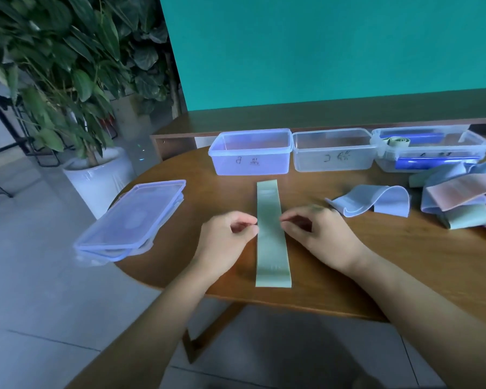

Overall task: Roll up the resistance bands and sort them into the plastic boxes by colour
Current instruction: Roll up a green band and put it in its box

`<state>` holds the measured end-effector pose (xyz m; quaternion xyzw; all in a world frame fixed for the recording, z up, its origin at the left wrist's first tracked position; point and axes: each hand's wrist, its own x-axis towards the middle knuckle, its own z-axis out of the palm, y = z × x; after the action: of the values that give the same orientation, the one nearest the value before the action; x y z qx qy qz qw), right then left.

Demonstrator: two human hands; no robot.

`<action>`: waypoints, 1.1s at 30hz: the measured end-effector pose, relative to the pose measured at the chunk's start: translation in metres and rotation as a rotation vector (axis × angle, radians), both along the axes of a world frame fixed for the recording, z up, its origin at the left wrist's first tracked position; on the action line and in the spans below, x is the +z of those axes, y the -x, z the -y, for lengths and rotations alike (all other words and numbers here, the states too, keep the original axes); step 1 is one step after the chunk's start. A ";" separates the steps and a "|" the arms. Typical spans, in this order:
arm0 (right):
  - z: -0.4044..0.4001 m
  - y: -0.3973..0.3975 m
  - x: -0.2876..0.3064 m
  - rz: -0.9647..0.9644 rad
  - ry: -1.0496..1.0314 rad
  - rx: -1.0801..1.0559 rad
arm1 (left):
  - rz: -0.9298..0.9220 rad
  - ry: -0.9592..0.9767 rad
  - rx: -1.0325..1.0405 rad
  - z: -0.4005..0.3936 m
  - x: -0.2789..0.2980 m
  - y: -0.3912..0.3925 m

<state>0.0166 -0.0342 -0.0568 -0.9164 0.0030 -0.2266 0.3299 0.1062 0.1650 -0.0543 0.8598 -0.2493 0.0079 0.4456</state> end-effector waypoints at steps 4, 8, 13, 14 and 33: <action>-0.017 0.035 0.004 -0.035 -0.030 0.109 | -0.010 0.038 -0.142 -0.027 0.005 0.032; -0.026 0.060 0.009 -0.100 -0.130 0.207 | -0.091 0.100 -0.327 -0.044 0.011 0.050; -0.028 0.076 0.006 -0.105 -0.052 0.340 | 0.184 -0.032 -0.437 -0.050 -0.001 0.055; -0.027 0.077 0.005 -0.104 -0.021 0.338 | 0.234 -0.033 -0.453 -0.051 -0.003 0.055; -0.032 0.064 0.011 -0.321 -0.092 0.150 | 0.228 -0.181 -0.314 -0.043 0.002 0.056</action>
<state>-0.0474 -0.0023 -0.0461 -0.9224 -0.0025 -0.0519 0.3828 0.0498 0.2079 -0.0525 0.8404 -0.4287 0.0131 0.3314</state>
